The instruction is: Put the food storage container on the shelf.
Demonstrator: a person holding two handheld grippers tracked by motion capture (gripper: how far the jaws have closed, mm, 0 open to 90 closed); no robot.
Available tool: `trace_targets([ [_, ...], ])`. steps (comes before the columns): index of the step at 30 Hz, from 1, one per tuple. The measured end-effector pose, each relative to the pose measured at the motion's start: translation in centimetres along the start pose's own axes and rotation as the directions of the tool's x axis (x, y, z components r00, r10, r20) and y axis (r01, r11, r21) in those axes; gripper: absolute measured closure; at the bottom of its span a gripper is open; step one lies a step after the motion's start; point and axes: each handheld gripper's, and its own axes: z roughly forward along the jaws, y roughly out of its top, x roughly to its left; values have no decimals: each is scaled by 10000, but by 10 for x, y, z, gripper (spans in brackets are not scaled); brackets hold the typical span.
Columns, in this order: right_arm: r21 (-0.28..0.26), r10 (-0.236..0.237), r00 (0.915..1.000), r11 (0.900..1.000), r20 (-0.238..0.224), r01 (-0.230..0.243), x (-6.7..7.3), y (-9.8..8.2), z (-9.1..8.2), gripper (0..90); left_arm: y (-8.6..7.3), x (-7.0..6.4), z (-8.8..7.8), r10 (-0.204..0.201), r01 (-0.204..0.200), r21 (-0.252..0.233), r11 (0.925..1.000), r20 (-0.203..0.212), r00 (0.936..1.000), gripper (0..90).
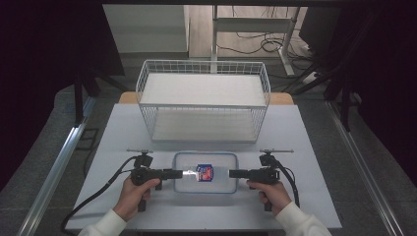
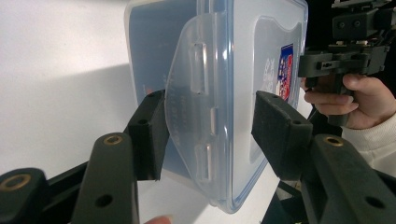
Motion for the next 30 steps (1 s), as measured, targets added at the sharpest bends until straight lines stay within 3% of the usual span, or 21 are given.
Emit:
trace_targets([
  [3, 107, 163, 9999, 9998, -56, -163, -3, 6, 1, 526, 5, 4, 3, -189, 189, 54, 9998, -11, 9998, 460],
  [8, 123, 367, 9992, 9993, -172, -365, -9, 20, 6, 527, 16, 9, 2, -169, 169, 11, 9999, -26, 9999, 464],
  [13, 3, 312, 9992, 9995, -242, -312, -12, 35, 9, 527, 28, 17, 2, -236, 237, -52, 9997, 175, 9996, 487],
  [16, -50, 175, 9997, 9998, -162, -176, -14, 43, 12, 527, 38, 22, 4, -189, 190, -119, 9997, 63, 9998, 483],
  [24, -645, -66, 10000, 9979, -31, 64, -17, 72, 22, 527, 69, 36, 6, 137, -135, -339, 9993, 70, 9999, 482],
  [30, -1006, -164, 9997, 9948, 163, 180, -19, 84, 24, 526, 80, 44, 11, 99, -88, -543, 9985, 196, 9998, 483],
])
